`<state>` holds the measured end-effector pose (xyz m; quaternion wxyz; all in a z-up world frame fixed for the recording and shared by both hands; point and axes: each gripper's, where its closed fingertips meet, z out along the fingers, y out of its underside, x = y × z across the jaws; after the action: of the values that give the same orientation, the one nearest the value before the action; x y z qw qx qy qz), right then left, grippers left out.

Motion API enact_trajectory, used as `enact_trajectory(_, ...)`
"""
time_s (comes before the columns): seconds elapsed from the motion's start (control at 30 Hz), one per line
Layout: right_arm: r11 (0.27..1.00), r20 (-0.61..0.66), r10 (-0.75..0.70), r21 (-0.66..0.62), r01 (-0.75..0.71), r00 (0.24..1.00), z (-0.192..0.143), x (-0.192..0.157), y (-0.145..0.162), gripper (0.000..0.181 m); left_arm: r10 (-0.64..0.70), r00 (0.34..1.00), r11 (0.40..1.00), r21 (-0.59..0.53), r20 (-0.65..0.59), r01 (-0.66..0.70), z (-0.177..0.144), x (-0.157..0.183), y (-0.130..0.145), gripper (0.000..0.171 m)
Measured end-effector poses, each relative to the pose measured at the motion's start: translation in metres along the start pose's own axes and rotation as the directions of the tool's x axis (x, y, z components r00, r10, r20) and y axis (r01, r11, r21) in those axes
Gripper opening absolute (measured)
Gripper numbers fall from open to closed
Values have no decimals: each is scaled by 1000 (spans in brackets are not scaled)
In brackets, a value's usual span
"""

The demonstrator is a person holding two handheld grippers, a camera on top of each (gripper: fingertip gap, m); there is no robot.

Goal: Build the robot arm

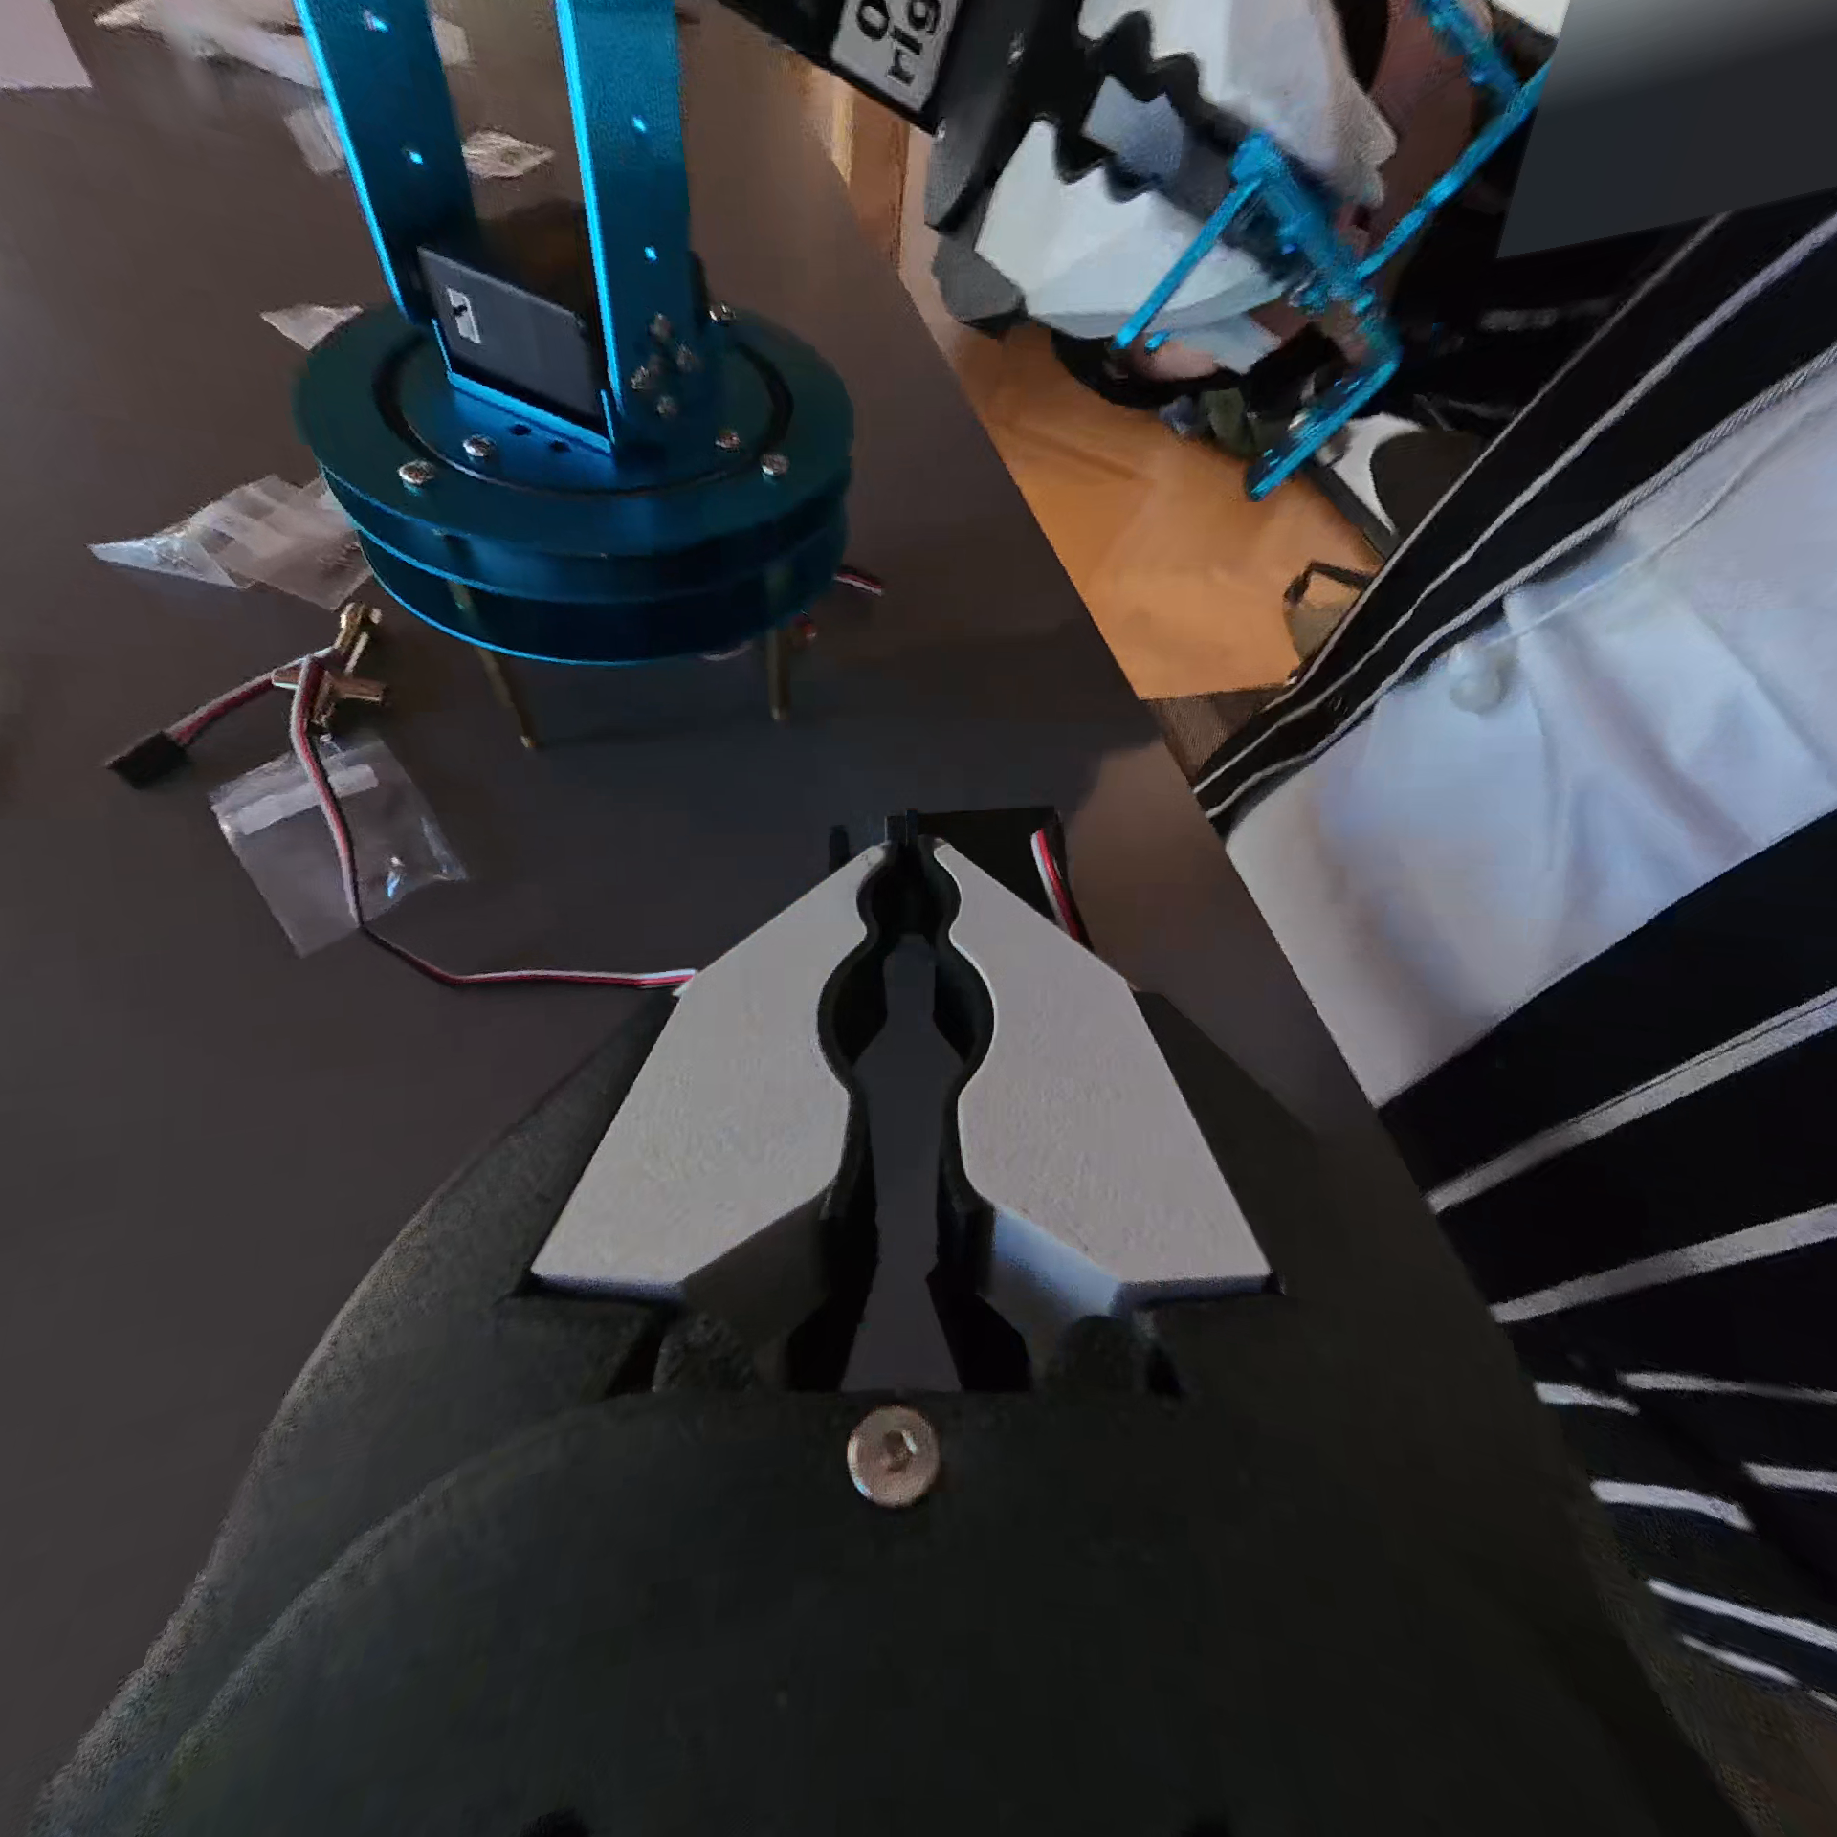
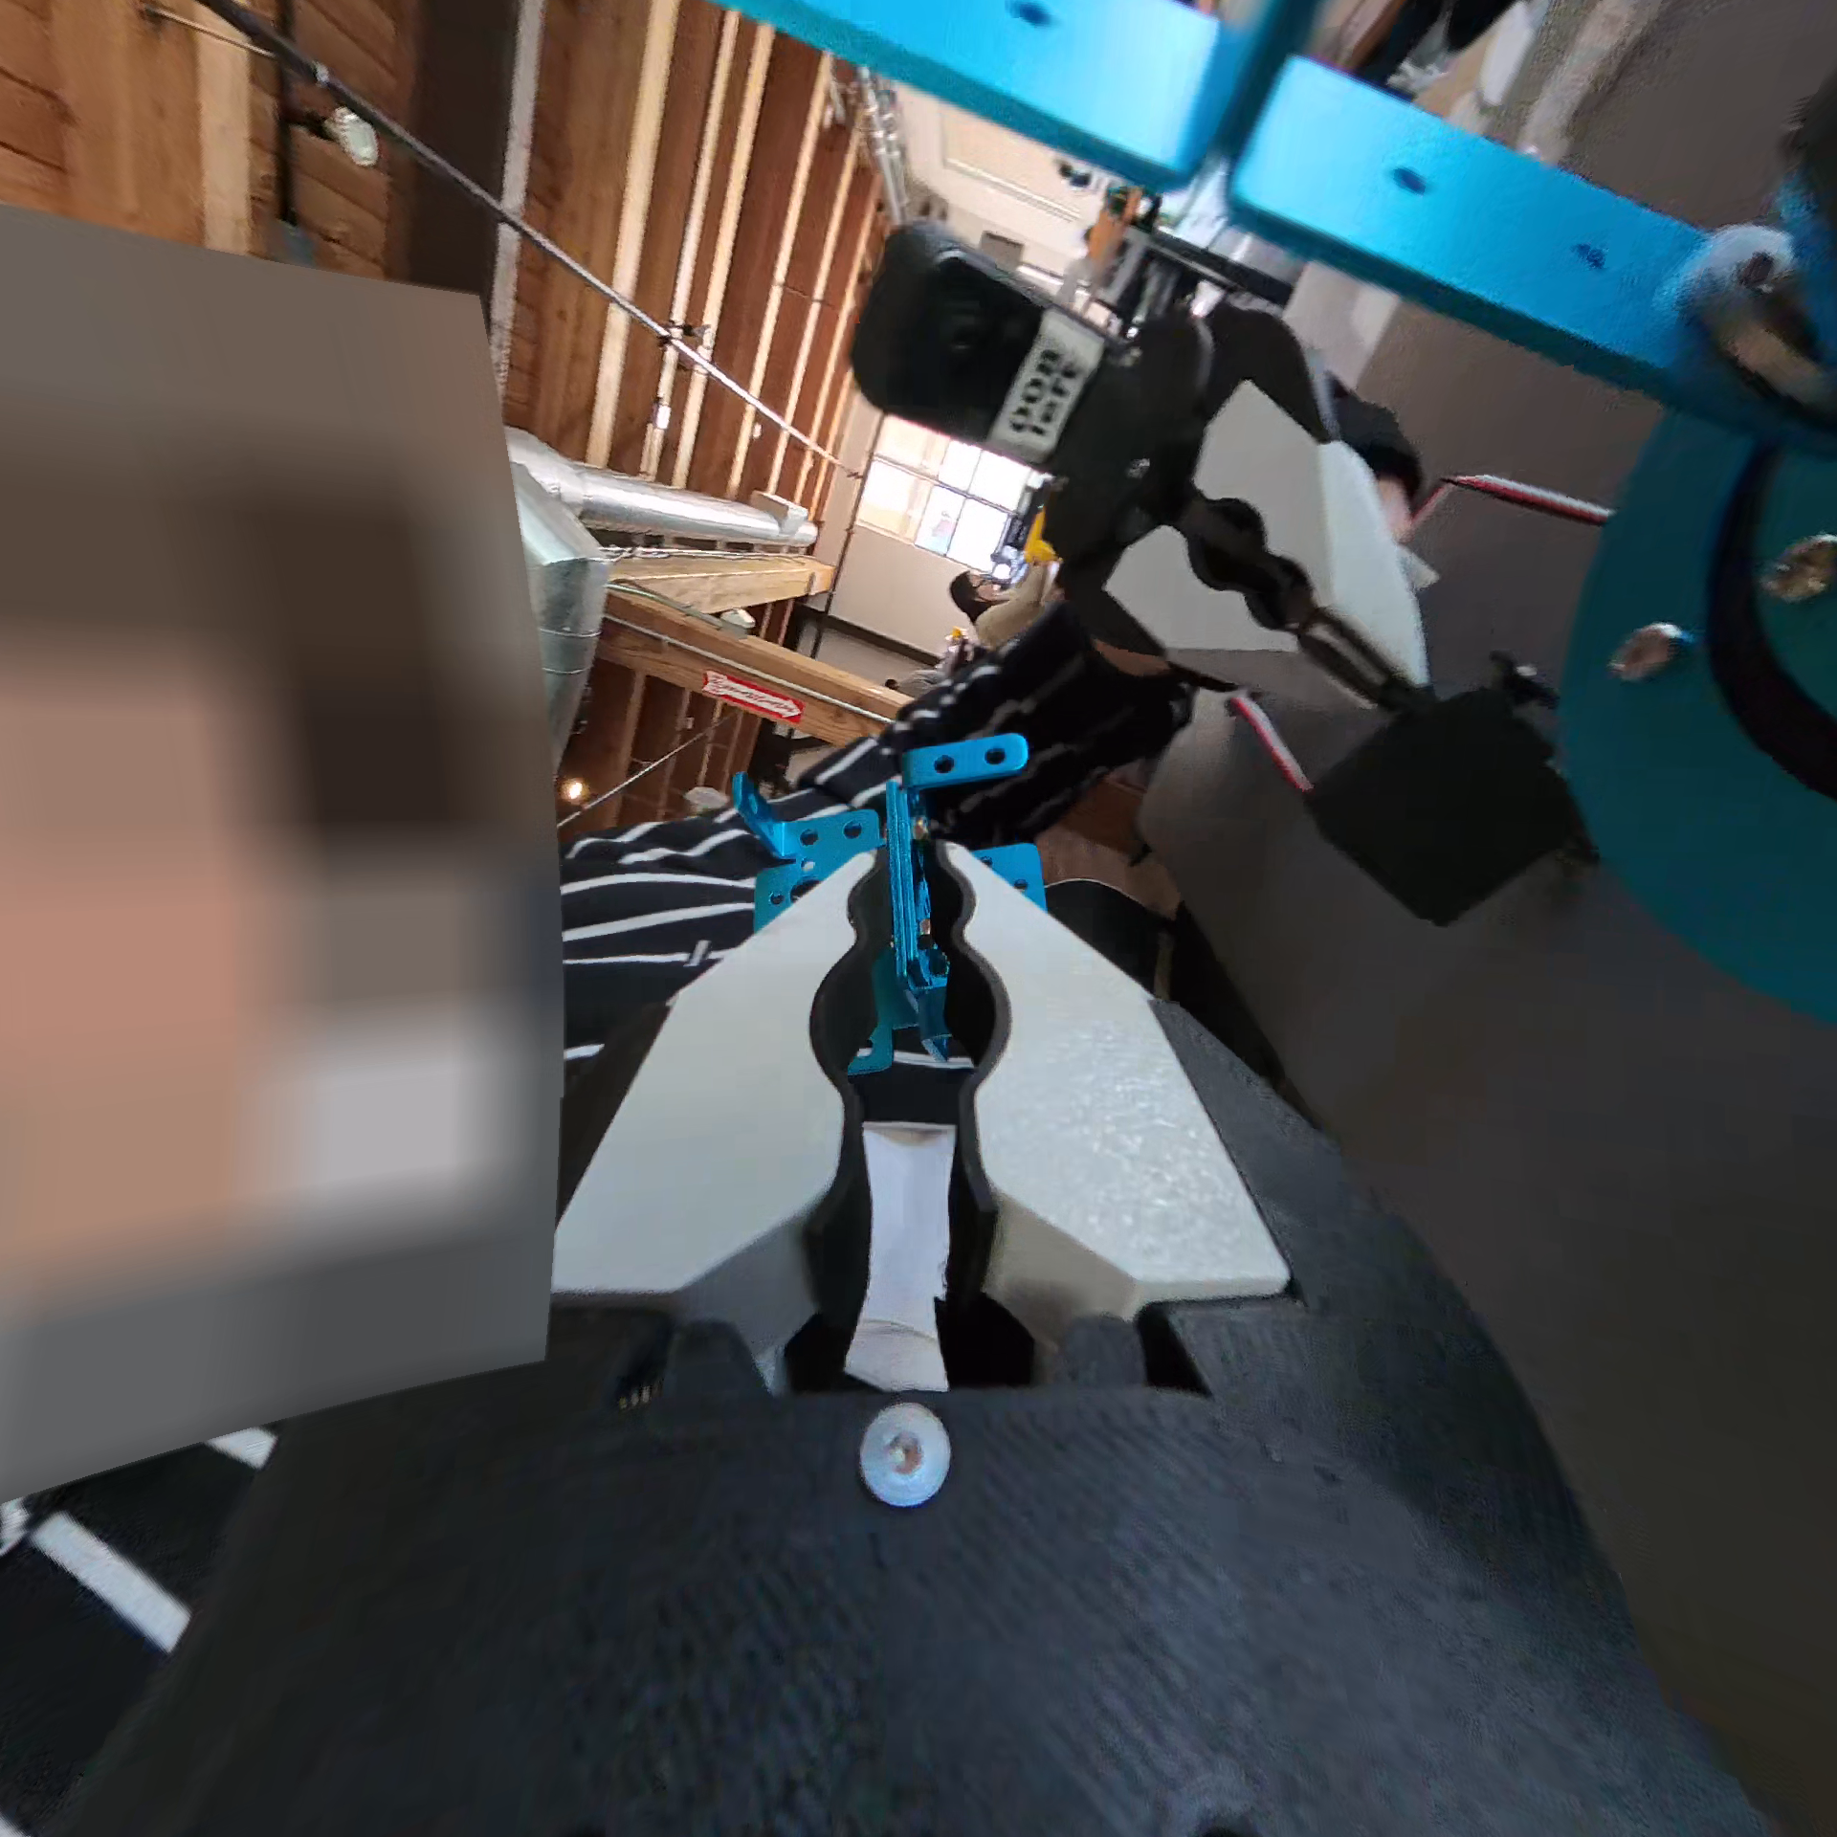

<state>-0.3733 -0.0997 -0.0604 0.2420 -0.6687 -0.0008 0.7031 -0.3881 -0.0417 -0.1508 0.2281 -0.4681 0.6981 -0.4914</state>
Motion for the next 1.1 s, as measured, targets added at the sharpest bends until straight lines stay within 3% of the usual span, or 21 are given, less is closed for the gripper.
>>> enact_trajectory(0.17, 999, -40, 10, 33, -9, 999, 21, 25, 0, 5, 83, 996, 989, -118, -43, -88, -18, -3, 26, 1)
enact_trajectory(0.37, 999, -128, 28, 44, -23, 991, 50, 53, 1, 5, 103, 991, 986, -124, -87, -114, -30, -4, 40, 2)
enact_trajectory(0.43, 999, -170, 24, 43, -16, 985, 57, 61, 2, 5, 91, 992, 987, -122, -87, -102, -37, -7, 41, 23)
enact_trajectory(0.6, 999, -275, 6, 44, 6, 961, 68, 75, 1, 5, 107, 994, 993, 46, -15, -107, -77, -9, 20, 56)
enact_trajectory(0.7, 997, -285, 17, 82, 7, 958, 71, 75, -4, 5, 254, 967, 961, 104, 25, -255, -90, 14, -1, 59)
enact_trajectory(0.8, 995, -334, -14, 92, 47, 943, 73, 77, -6, 5, 392, 916, 913, 84, 86, -399, -78, 29, -10, 66)
enact_trajectory(1.0, 996, -273, 10, 90, 15, 962, 75, 73, -2, 5, 645, 752, 762, -36, 136, -646, -41, 37, -1, 46)
enact_trajectory(1.03, 997, -285, 13, 76, 9, 959, 74, 75, 0, 5, 660, 741, 749, -42, 124, -661, -37, 39, 0, 37)
enact_trajectory(1.1, 999, -302, 16, 45, -3, 953, 71, 77, 5, 5, 666, 740, 746, -59, 95, -663, -32, 42, 3, 37)
